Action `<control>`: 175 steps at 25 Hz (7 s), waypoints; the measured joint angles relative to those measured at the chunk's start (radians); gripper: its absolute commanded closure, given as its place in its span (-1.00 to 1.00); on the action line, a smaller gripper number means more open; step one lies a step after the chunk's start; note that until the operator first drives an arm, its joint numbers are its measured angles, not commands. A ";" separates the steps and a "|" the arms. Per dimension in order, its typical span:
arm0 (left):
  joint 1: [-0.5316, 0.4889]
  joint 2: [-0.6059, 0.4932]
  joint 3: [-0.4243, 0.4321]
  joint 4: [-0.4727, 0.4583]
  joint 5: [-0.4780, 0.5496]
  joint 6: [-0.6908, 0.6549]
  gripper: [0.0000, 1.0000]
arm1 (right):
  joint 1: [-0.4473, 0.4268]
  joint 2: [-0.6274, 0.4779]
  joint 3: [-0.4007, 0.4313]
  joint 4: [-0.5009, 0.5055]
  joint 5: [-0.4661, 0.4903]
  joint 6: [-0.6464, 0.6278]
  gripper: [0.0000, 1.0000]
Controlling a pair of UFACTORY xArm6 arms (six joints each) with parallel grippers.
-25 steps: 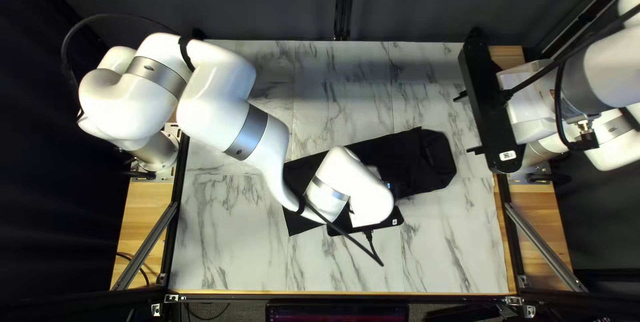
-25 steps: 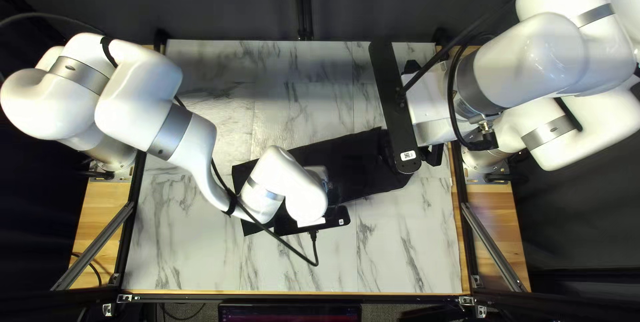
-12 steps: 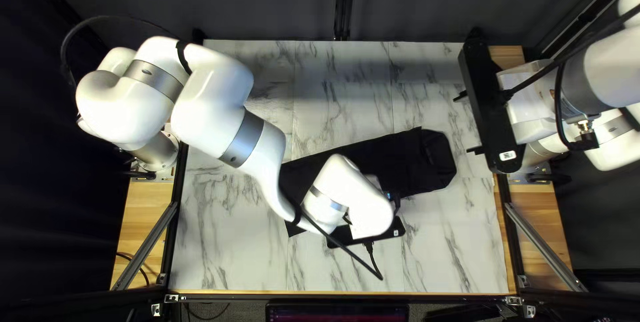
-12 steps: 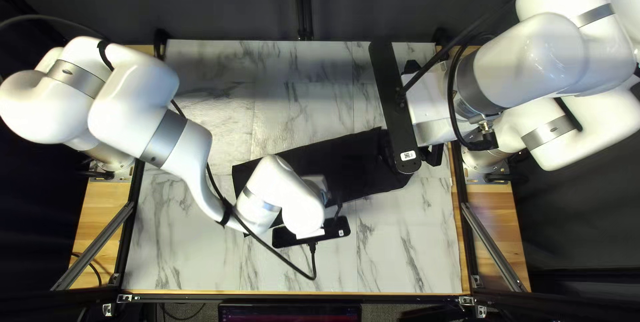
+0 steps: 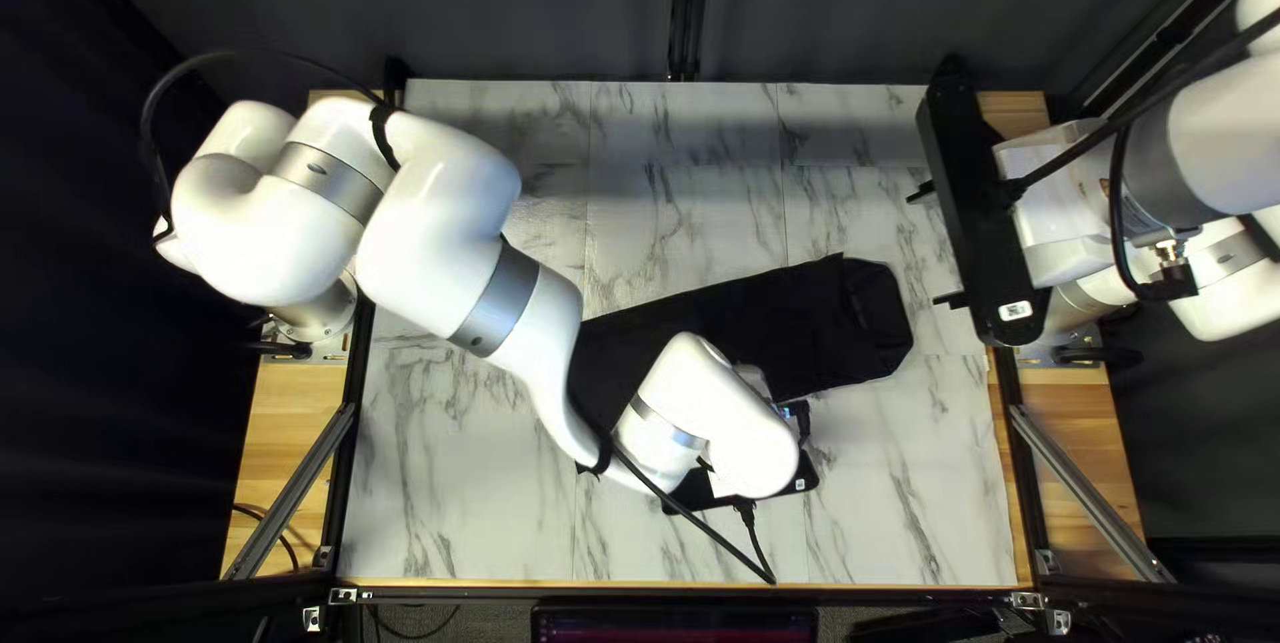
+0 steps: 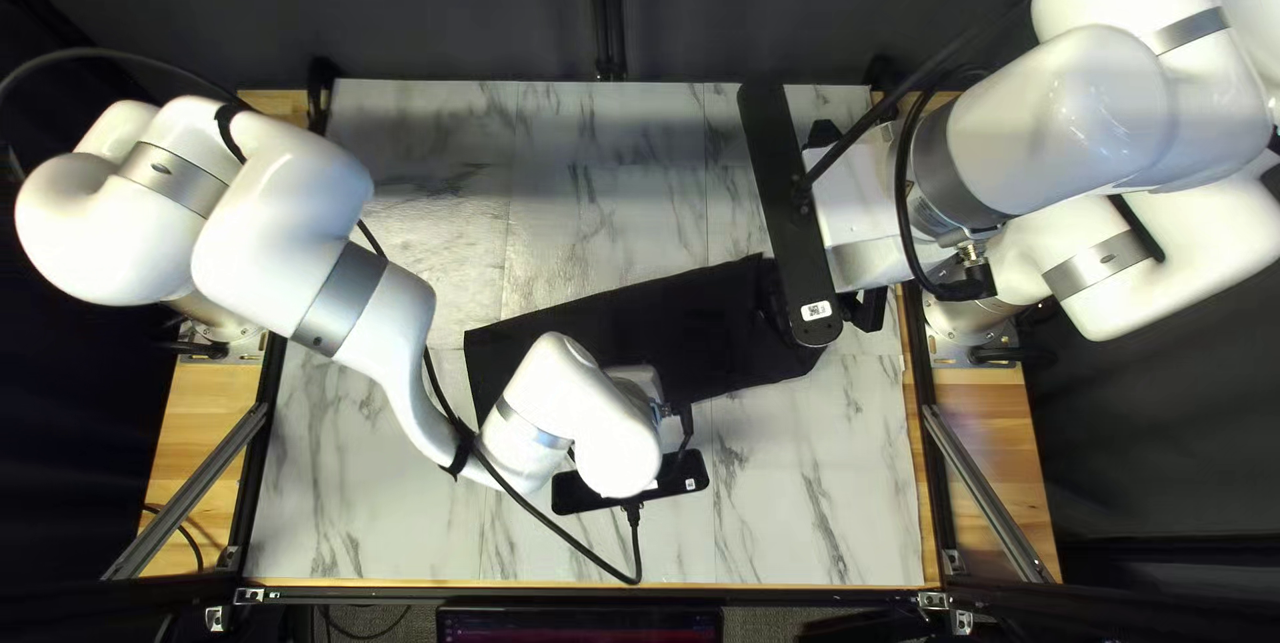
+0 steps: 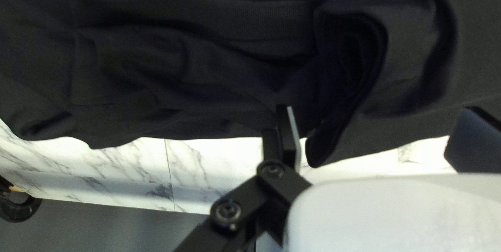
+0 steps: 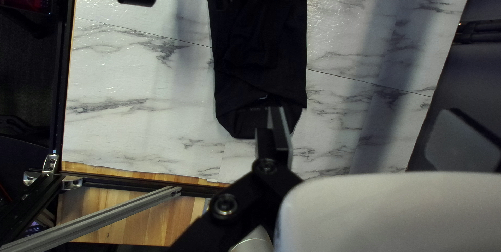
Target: Fold t-shirt
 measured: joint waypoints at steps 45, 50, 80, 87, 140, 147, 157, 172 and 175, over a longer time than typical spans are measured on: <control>0.106 -0.402 0.517 -0.269 -0.414 0.104 -1.00 | 0.000 0.000 0.000 0.000 0.000 0.000 -1.00; 0.145 -0.733 0.806 -0.283 -0.526 0.052 -1.00 | 0.000 0.000 0.000 0.000 0.000 0.000 -1.00; 0.294 -1.534 0.897 -0.210 0.021 -0.246 -1.00 | 0.000 0.000 0.000 0.000 0.000 0.000 -1.00; 0.264 -1.573 0.798 -0.164 0.167 -0.380 -1.00 | 0.000 0.000 0.000 0.000 0.000 0.000 -1.00; 0.496 -1.690 0.679 -0.249 0.291 -0.405 -1.00 | 0.000 0.000 0.000 0.000 0.000 0.000 -1.00; 0.496 -1.690 0.679 -0.249 0.290 -0.405 -1.00 | 0.000 0.000 0.000 0.000 0.000 0.000 -1.00; 0.496 -1.690 0.679 -0.249 0.290 -0.405 -1.00 | -0.013 0.057 0.012 0.003 -0.020 0.012 -1.00; 0.496 -1.690 0.679 -0.249 0.290 -0.405 -1.00 | 0.071 0.220 0.547 0.049 -0.481 0.259 -1.00; 0.496 -1.690 0.679 -0.249 0.290 -0.405 -1.00 | 0.074 0.233 0.641 0.062 -0.615 0.236 -1.00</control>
